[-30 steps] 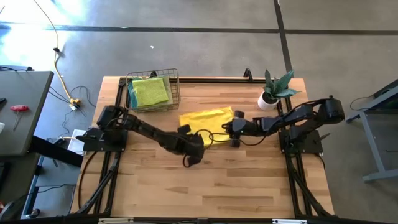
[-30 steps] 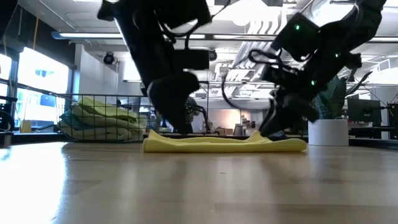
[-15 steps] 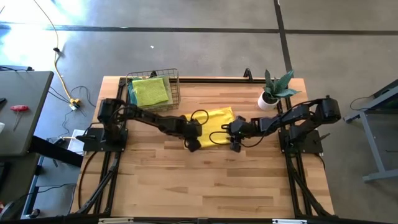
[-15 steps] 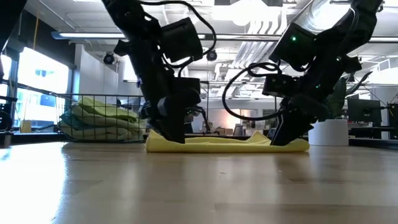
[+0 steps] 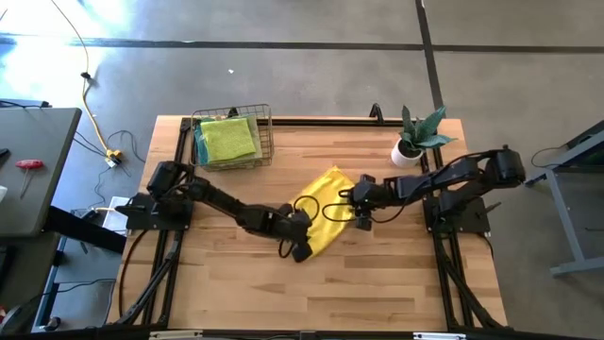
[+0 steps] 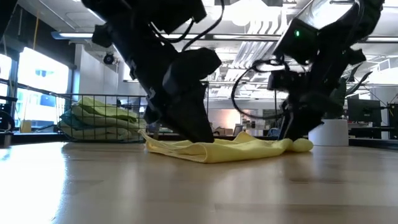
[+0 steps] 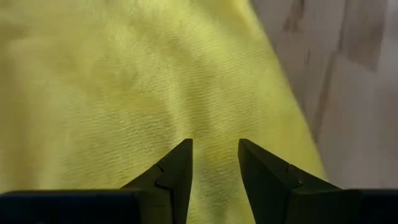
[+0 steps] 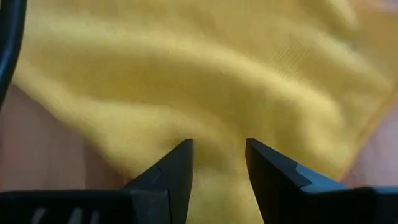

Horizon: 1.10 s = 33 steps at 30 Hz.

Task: Fold microfiber towels
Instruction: Fold the yellow towel

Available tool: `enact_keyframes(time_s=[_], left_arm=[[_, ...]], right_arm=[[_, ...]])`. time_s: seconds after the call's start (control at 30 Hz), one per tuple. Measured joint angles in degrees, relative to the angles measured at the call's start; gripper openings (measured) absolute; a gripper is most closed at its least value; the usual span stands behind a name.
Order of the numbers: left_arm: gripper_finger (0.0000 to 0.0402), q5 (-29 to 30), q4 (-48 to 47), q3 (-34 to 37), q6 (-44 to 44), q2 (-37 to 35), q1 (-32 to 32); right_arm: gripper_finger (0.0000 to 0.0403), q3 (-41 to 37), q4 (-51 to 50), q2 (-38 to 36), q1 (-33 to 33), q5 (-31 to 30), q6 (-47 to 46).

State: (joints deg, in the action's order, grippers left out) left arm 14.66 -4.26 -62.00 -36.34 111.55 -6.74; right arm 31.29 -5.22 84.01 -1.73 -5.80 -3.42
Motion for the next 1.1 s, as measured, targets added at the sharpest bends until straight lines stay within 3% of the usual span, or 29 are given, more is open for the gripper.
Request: enact_keyframes(time_s=[0.17, 0.33, 0.6, 0.77, 1.1], left_arm=[[0.0119, 0.3, -6.3, -2.5, 2.5, -0.1, 0.6], [0.0119, 1.0, -12.5, -5.7, 5.5, -0.2, 1.5], [0.0119, 1.4, -19.1, -6.6, 5.2, -0.3, 1.8], [0.0119, 1.4, -18.3, -4.3, 2.3, -0.3, 1.7], [0.0119, 2.9, -17.6, -2.5, -1.0, -0.4, 1.0]], right_arm=[[0.0142, 1.9, -4.6, -5.0, -0.2, -1.8, -0.1], [0.0144, 2.0, -3.7, -7.4, -3.3, -5.6, -6.0], [0.0184, 2.0, -4.5, -7.4, -13.4, 0.4, -9.6], [0.0208, 2.0, -3.4, -6.3, -18.0, 5.5, -10.9], [0.0211, 1.9, 0.7, 2.6, -18.9, 8.8, -14.3]])
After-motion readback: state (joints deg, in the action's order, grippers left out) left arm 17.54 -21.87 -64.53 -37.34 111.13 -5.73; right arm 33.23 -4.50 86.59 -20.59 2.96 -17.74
